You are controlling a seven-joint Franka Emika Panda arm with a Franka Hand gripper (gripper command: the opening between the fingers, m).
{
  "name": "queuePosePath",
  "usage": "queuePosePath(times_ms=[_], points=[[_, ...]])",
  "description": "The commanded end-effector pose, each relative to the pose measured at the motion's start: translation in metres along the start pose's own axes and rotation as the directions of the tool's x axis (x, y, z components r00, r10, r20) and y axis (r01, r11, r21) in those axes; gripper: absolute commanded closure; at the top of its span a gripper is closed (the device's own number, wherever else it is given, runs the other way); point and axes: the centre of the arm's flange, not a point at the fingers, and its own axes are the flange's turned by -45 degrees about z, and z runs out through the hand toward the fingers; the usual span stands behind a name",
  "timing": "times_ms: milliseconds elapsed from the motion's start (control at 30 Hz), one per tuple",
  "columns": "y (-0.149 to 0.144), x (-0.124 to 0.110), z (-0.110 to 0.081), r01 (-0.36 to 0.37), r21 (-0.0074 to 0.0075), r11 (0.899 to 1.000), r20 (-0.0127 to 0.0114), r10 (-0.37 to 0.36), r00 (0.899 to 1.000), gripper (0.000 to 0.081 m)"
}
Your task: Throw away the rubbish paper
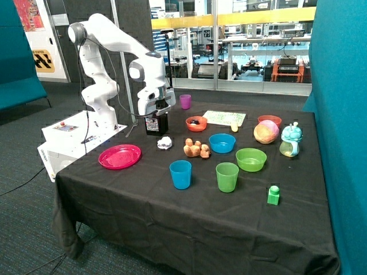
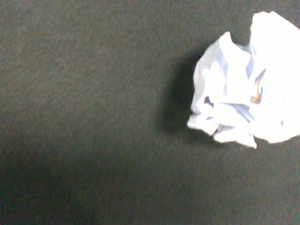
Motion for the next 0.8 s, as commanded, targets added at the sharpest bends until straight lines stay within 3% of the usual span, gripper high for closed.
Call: queuePosePath(times_ms=[0, 433, 767], points=[[0.009, 0.024, 0.012, 0.02, 0.0037, 1.0, -0.001, -0.02, 1.0, 0.0047], [0.015, 0.029, 0.026, 0.076, 0.0037, 0.997, -0.0013, -0.076, 0.997, 0.0014], [0.02, 0.036, 0.041, 0.074, 0.0037, 0.997, -0.0012, -0.073, 0.997, 0.0003]])
